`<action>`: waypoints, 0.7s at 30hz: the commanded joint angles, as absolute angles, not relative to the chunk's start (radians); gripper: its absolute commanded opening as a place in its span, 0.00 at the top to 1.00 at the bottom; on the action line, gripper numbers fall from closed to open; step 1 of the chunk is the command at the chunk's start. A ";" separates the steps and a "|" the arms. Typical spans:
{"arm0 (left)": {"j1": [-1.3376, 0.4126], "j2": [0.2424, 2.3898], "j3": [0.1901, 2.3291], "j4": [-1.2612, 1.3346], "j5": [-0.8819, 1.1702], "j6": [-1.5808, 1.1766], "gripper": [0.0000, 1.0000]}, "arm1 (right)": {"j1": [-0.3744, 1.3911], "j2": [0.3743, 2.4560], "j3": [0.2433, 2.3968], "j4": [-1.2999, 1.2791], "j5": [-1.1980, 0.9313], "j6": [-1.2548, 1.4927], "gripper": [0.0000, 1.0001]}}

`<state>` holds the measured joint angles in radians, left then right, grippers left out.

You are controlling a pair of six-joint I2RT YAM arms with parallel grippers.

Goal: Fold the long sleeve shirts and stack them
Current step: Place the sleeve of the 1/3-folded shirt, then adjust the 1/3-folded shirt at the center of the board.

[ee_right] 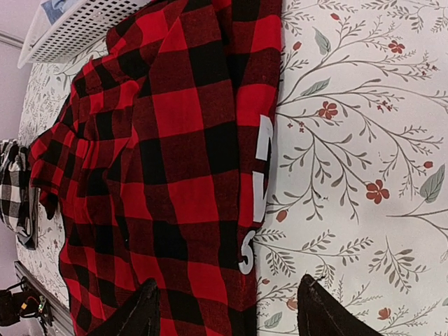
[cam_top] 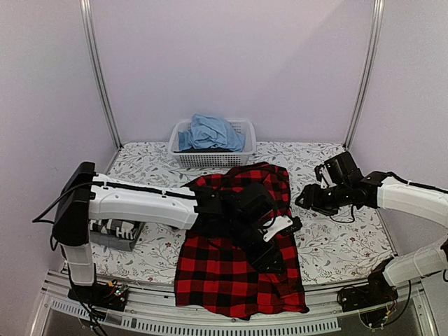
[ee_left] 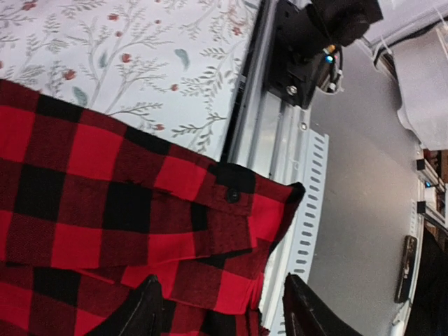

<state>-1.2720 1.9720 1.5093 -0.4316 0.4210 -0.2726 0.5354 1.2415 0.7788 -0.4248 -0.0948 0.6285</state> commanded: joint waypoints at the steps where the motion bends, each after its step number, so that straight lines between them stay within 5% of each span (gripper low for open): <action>1: -1.156 1.845 1.435 -0.331 0.229 -0.375 0.44 | 0.522 1.319 0.843 -0.319 -0.110 0.580 0.35; 12: -0.910 1.804 1.332 -0.302 0.192 -0.488 0.48 | 0.424 1.694 0.999 -0.084 -0.202 0.544 0.38; 21: -0.835 1.770 1.288 -0.305 0.227 -0.496 0.49 | 0.372 1.913 1.121 -0.064 -0.175 0.584 0.50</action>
<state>-0.8616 1.8221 1.3155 -0.3252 0.2012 -0.4831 0.3946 1.8591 1.0710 -0.1009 -0.1898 0.5655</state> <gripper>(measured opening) 0.511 0.514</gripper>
